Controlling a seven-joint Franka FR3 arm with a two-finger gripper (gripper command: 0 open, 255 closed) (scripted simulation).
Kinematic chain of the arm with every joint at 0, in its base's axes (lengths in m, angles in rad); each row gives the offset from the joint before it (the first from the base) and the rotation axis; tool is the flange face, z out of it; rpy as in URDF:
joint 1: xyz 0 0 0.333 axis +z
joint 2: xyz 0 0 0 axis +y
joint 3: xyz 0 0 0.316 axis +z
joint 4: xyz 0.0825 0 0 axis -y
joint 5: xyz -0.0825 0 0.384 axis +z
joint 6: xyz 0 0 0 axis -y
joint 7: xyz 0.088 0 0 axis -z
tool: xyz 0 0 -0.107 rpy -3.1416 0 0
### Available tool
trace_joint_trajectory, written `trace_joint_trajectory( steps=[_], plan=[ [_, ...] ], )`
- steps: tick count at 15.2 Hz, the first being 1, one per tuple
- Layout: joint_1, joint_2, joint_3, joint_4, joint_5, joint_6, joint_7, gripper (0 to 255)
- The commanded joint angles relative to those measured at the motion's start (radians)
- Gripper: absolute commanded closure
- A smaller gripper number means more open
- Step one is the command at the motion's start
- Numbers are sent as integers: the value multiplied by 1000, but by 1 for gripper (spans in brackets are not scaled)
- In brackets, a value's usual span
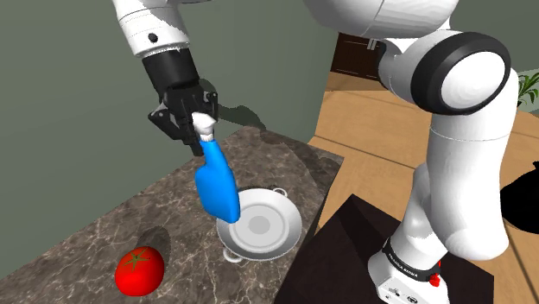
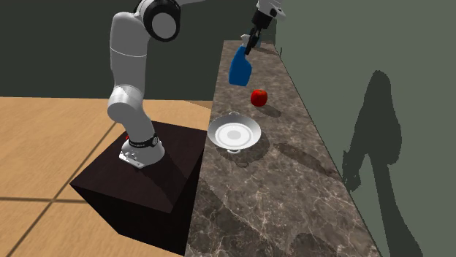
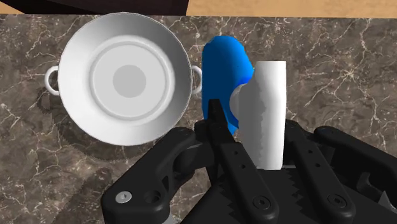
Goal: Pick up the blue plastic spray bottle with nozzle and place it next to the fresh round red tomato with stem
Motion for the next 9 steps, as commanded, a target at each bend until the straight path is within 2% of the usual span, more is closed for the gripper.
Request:
trace_joint_trajectory(
  steps=[1, 5, 9],
  plan=[
    [33, 26, 16, 53, 8, -19, 54, 255],
    [105, 107, 44, 204, 15, -72, 159, 255],
    [96, 65, 41, 83, 18, 6, 140, 255]
  ],
)
